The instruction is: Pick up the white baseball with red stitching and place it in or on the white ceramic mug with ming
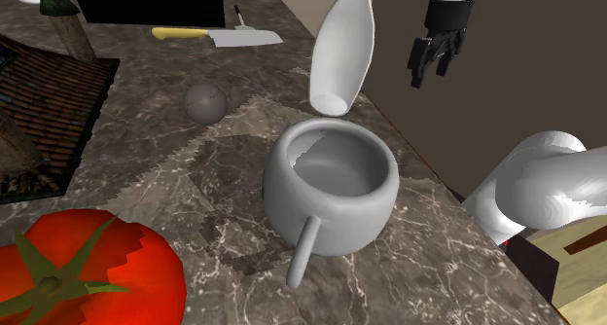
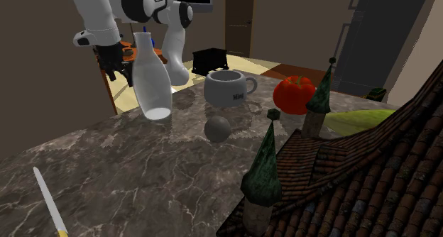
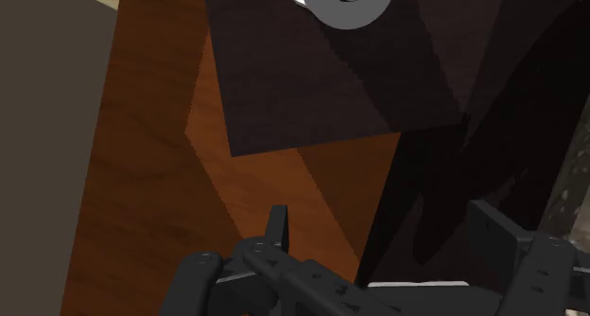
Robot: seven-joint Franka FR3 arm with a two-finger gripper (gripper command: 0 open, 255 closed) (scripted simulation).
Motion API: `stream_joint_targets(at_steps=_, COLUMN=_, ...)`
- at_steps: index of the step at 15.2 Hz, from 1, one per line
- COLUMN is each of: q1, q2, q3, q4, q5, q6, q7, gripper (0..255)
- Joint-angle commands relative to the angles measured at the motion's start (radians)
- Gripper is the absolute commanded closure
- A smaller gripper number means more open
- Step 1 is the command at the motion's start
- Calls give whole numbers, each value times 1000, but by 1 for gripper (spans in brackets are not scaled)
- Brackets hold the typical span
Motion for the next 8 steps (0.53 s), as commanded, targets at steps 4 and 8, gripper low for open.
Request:
stream_joint_targets(at_steps=4, q1=28, q2=29, q3=57, q4=16, q5=55, q6=30, q7=69, gripper=0)
stream_joint_targets(at_steps=8, q1=60, q2=82, q3=132, q4=51, q5=119, q6=74, q7=159, gripper=0)
